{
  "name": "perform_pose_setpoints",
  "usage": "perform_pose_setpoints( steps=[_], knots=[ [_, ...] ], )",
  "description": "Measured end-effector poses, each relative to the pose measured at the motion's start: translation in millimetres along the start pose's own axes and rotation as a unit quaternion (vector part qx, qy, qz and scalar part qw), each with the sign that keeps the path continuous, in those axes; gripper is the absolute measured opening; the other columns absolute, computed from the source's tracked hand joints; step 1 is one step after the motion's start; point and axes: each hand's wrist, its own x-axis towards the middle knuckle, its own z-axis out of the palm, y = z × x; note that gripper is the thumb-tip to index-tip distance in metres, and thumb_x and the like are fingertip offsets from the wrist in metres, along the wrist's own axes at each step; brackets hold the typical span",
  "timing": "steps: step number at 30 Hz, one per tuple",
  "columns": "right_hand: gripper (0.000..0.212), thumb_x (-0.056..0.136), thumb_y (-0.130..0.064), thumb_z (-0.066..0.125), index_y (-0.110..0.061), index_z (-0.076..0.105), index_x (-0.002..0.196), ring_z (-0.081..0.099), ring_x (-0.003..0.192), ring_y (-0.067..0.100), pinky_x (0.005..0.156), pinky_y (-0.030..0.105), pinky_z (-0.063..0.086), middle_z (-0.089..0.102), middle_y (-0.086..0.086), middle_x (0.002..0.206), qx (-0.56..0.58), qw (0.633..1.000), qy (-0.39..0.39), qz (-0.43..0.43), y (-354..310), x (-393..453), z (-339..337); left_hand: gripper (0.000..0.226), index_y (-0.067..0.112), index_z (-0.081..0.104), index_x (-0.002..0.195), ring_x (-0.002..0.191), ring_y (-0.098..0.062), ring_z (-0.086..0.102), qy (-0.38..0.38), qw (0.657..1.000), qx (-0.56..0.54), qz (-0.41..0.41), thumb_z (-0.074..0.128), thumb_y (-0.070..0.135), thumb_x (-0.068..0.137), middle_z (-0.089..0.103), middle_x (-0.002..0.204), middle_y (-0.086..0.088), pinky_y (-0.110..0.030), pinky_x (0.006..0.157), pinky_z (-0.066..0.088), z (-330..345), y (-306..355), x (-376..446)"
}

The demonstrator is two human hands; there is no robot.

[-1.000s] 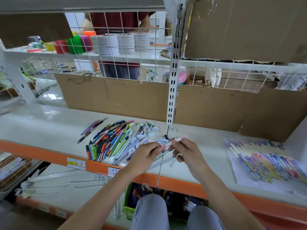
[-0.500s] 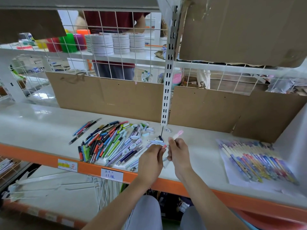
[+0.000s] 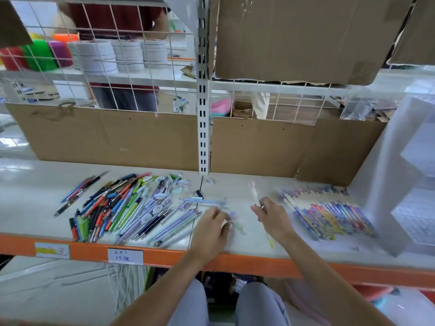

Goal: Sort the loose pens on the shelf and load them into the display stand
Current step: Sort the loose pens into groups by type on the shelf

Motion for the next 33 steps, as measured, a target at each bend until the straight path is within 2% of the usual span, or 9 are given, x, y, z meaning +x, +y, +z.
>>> perform_pose_setpoints(
  steps=[3, 6, 9, 12, 17, 20, 23, 28, 33],
  knots=[
    [0.029, 0.098, -0.035, 0.044, -0.007, 0.052, 0.101, 0.058, 0.101, 0.032, 0.069, 0.032, 0.035, 0.064, 0.016, 0.103, -0.116, 0.993, -0.002, 0.011, 20.3, 4.3, -9.1, 0.015, 0.016, 0.067, 0.094, 0.084, -0.022, 0.058, 0.016, 1.000, 0.013, 0.013, 0.058, 0.024, 0.085, 0.056, 0.095, -0.005, -0.023, 0.069, 0.037, 6.9, 7.3, 10.8],
    [0.030, 0.099, -0.034, 0.043, -0.009, 0.054, 0.111, 0.059, 0.107, 0.031, 0.079, 0.034, 0.044, 0.063, 0.013, 0.113, -0.201, 0.979, 0.033, 0.023, 35.3, 8.5, -24.4, 0.025, 0.024, 0.065, 0.090, 0.087, -0.023, 0.056, 0.000, 0.997, 0.062, 0.047, 0.047, 0.041, 0.085, 0.055, 0.094, 0.001, -0.030, 0.070, 0.037, 15.6, 3.5, 10.9],
    [0.032, 0.100, -0.031, 0.038, -0.011, 0.050, 0.122, 0.059, 0.109, 0.030, 0.082, 0.034, 0.045, 0.055, 0.009, 0.123, -0.270, 0.961, 0.039, 0.038, 51.7, 13.7, -34.9, 0.031, 0.026, 0.069, 0.093, 0.091, -0.020, 0.055, 0.006, 0.999, 0.031, 0.023, 0.047, 0.045, 0.083, 0.056, 0.094, 0.004, -0.034, 0.076, 0.044, 17.8, -1.9, 7.8],
    [0.029, 0.099, -0.025, 0.037, -0.012, 0.047, 0.123, 0.060, 0.104, 0.033, 0.076, 0.034, 0.046, 0.051, 0.010, 0.123, -0.270, 0.961, 0.040, 0.040, 64.7, 16.7, -33.4, 0.032, 0.024, 0.071, 0.097, 0.089, -0.019, 0.055, 0.010, 1.000, -0.007, 0.004, 0.050, 0.044, 0.082, 0.057, 0.094, 0.004, -0.041, 0.080, 0.049, 16.2, -1.8, 7.6],
    [0.024, 0.098, -0.012, 0.036, -0.015, 0.045, 0.120, 0.063, 0.091, 0.033, 0.059, 0.030, 0.036, 0.048, 0.009, 0.120, -0.292, 0.954, 0.058, 0.030, 70.7, 18.5, -30.4, 0.026, 0.024, 0.070, 0.104, 0.094, -0.018, 0.055, 0.001, 1.000, -0.013, -0.008, 0.058, 0.028, 0.082, 0.057, 0.099, 0.005, -0.038, 0.087, 0.047, 13.0, 2.5, 6.9],
    [0.030, 0.093, -0.004, 0.037, -0.016, 0.048, 0.119, 0.063, 0.086, 0.030, 0.061, 0.030, 0.037, 0.047, 0.008, 0.122, -0.302, 0.951, 0.051, 0.041, 70.8, 23.3, -31.6, 0.025, 0.022, 0.069, 0.107, 0.096, -0.020, 0.053, 0.004, 1.000, 0.003, -0.019, 0.060, 0.020, 0.084, 0.057, 0.101, 0.002, -0.033, 0.088, 0.044, 13.0, 2.7, 7.4],
    [0.037, 0.092, -0.002, 0.037, -0.015, 0.047, 0.125, 0.064, 0.088, 0.029, 0.063, 0.029, 0.037, 0.042, 0.010, 0.134, -0.313, 0.948, 0.045, 0.035, 63.4, 25.9, -29.5, 0.025, 0.020, 0.068, 0.109, 0.099, -0.022, 0.052, -0.003, 0.999, 0.017, -0.027, 0.058, 0.019, 0.086, 0.058, 0.103, -0.003, -0.032, 0.088, 0.040, 12.3, 4.3, 7.7],
    [0.029, 0.096, -0.009, 0.039, -0.020, 0.050, 0.120, 0.064, 0.092, 0.026, 0.061, 0.029, 0.040, 0.044, 0.002, 0.129, -0.274, 0.961, 0.029, -0.034, 37.0, 19.3, -7.1, 0.031, 0.019, 0.069, 0.106, 0.094, -0.024, 0.056, 0.004, 1.000, 0.005, -0.022, 0.053, 0.025, 0.081, 0.060, 0.098, -0.003, -0.037, 0.083, 0.046, 10.9, 3.3, 6.6],
    [0.026, 0.097, -0.019, 0.041, -0.018, 0.055, 0.120, 0.058, 0.105, 0.025, 0.081, 0.029, 0.042, 0.048, 0.000, 0.121, -0.156, 0.981, -0.017, -0.111, 7.5, 8.6, 17.0, 0.015, 0.010, 0.064, 0.092, 0.083, -0.028, 0.055, 0.022, 0.999, 0.039, -0.030, 0.063, 0.012, 0.077, 0.056, 0.093, -0.007, -0.035, 0.069, 0.043, 3.5, -7.1, 0.0]
  ],
)
